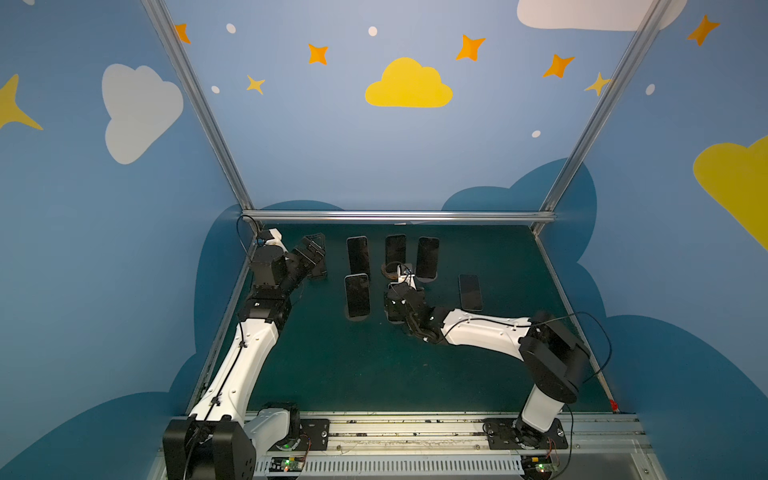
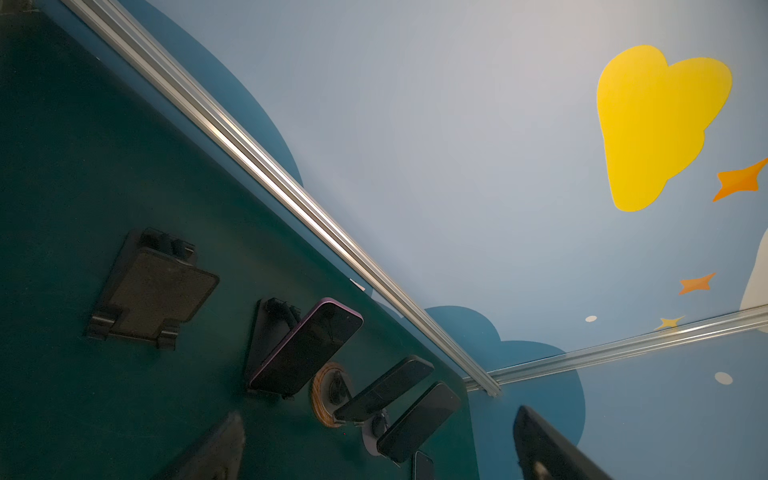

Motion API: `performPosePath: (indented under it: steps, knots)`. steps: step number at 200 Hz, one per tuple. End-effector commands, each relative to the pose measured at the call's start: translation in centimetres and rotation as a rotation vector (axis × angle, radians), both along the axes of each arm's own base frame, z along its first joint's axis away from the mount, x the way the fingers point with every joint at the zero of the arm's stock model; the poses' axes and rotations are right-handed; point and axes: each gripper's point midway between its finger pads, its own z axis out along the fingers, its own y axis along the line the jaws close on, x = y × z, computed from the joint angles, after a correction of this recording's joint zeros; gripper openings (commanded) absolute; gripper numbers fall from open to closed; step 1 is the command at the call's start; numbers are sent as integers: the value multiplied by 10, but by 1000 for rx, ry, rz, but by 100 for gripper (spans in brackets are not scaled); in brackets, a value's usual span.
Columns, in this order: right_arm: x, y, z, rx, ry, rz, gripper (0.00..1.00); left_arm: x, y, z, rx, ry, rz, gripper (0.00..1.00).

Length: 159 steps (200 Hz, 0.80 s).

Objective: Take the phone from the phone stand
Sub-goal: 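Close the right gripper on the silver phone's top edge, then lift the silver phone off its round stand and carry it toward the flat phone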

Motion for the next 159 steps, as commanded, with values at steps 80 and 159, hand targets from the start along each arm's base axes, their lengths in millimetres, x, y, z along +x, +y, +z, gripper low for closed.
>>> performPosePath:
  steps: [80,159]
  knots:
    - [-8,2,18,23,-43,60,72,1,1,2,-9,-18,-3,100]
    - [-13,1,46,24,-66,83,70,0,-4,4,-14,-29,-23,100]
